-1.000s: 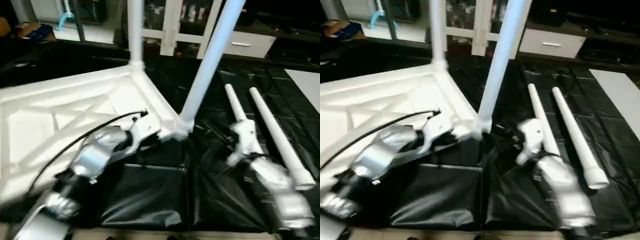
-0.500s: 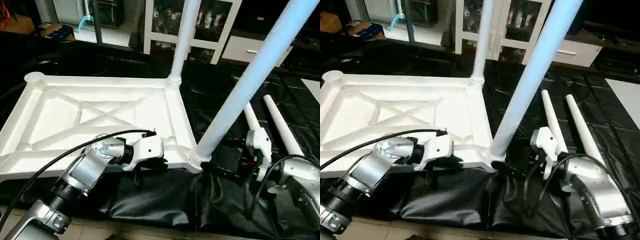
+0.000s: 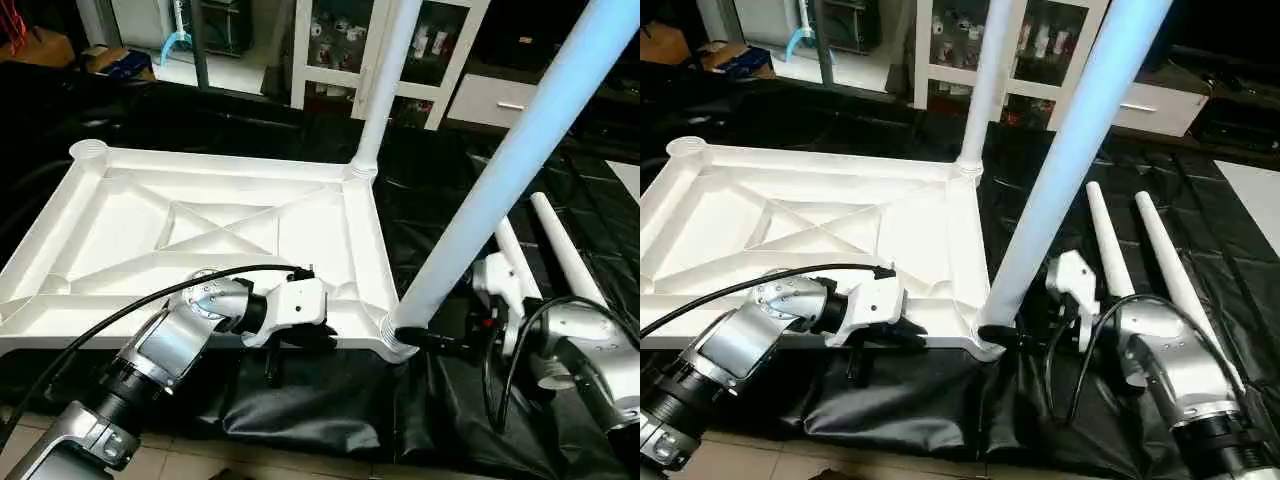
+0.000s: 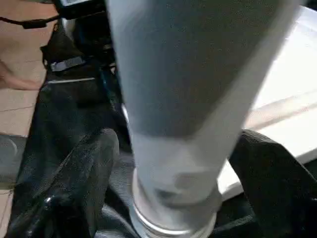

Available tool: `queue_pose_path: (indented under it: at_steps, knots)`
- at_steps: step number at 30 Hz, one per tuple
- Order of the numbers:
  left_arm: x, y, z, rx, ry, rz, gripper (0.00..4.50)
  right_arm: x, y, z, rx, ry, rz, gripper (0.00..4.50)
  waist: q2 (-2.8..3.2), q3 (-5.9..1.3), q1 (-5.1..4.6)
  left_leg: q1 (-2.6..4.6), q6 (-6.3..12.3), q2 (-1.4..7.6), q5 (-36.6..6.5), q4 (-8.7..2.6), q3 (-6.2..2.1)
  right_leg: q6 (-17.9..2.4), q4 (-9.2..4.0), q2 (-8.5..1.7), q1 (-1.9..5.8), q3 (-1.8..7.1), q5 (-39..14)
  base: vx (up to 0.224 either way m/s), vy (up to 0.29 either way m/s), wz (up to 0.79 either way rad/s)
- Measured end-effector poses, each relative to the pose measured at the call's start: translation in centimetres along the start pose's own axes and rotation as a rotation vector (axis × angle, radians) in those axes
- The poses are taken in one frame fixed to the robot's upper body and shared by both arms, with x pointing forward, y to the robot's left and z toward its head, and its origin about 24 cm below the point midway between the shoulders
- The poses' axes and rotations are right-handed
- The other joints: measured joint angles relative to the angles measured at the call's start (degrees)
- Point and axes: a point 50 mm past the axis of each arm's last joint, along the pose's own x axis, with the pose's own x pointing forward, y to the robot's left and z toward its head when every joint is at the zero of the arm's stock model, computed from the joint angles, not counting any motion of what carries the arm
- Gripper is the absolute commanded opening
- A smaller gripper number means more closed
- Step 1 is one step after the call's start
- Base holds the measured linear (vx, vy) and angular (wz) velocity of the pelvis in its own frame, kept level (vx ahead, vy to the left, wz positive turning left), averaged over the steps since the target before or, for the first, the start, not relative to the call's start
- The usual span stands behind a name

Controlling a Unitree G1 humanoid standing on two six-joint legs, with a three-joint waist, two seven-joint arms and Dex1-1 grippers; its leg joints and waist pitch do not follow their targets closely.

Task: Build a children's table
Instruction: Insert table leg to table base

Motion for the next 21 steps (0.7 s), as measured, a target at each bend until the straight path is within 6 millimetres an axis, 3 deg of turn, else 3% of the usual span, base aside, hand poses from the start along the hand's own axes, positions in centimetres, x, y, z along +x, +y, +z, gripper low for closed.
queue_pose_path:
  at_steps: [15, 21]
  knots:
    - [-0.2, -0.1, -0.2, 0.001, 0.009, -0.018, 0.0, -0.1, -0.2, -0.4, -0.007, 0.018, 0.034, 2.21, -0.05, -0.02, -0.03, 0.0, -0.01, 0.01, 0.0, 0.25, 0.0, 0.06, 0.48, -0.07, -0.09, -0.01, -0.04, 0.0, 0.0, 0.0]
    - [-0.4, 0.0, -0.4, -0.022, 0.019, -0.006, 0.0, 0.9, 0.1, -1.3, 0.042, -0.043, -0.035, 1.94, -0.47, -0.31, -0.77, 0.09, -0.04, 0.06, 0.0, 0.25, -0.02, 0.06, 0.55, -0.06, -0.07, -0.05, -0.03, 0.0, 0.0, 0.0]
